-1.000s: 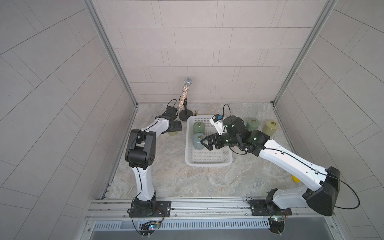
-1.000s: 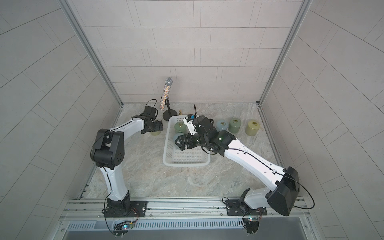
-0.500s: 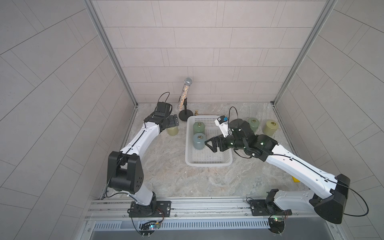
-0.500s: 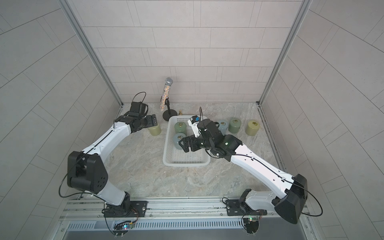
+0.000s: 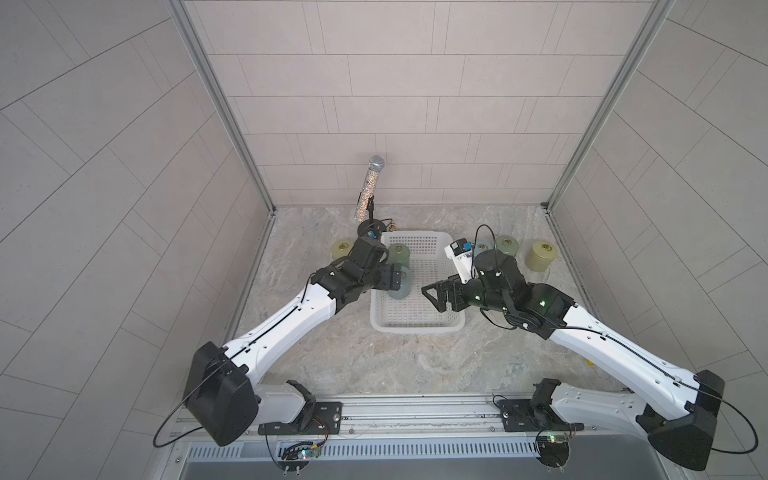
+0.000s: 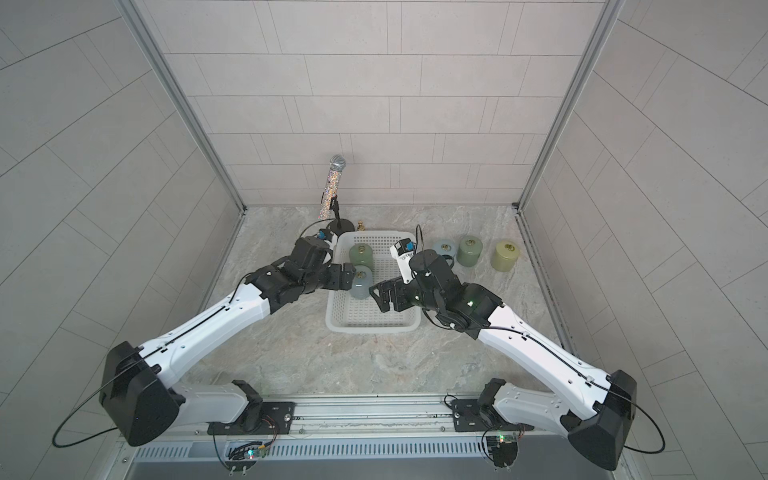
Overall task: Take the tea canister out of the basket
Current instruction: Pick up the tea canister from the basket.
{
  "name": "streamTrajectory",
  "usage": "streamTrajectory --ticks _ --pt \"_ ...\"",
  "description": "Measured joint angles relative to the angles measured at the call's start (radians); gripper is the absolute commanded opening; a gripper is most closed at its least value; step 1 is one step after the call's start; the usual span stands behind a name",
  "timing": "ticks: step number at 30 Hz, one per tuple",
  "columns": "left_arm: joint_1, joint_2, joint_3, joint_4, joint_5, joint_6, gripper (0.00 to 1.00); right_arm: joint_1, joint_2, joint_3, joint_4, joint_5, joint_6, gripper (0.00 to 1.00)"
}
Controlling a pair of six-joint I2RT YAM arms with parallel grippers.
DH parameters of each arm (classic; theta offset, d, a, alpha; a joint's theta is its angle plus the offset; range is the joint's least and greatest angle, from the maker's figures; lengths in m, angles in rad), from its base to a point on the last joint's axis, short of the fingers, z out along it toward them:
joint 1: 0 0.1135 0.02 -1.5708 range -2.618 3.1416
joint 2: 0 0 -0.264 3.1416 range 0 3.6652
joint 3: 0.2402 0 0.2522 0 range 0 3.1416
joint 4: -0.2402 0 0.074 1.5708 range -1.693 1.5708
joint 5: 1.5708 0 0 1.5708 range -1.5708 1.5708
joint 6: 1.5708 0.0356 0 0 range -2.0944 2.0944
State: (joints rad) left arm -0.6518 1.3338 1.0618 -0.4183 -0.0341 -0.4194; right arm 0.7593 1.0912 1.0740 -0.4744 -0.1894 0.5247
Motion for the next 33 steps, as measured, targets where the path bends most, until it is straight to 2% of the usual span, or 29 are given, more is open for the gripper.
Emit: streamTrajectory --ticks 7,12,21,33 --pt "-0.059 0.118 -0.027 0.082 -0.034 -0.068 0.99 0.0 -0.036 -0.005 -0.002 0.015 0.008 1.0" --pt "-0.064 0.185 -0.068 0.143 -0.053 -0.095 1.0 0.0 -0.056 -0.012 -0.008 0.021 0.009 1.0" --pt "-0.071 0.253 -0.061 0.216 -0.103 -0.095 1.0 0.0 -0.056 -0.012 -0.01 0.026 0.012 1.0" --pt "-0.071 0.406 -0.009 0.191 -0.119 -0.095 1.0 0.0 -0.047 -0.012 -0.021 0.026 0.011 1.0"
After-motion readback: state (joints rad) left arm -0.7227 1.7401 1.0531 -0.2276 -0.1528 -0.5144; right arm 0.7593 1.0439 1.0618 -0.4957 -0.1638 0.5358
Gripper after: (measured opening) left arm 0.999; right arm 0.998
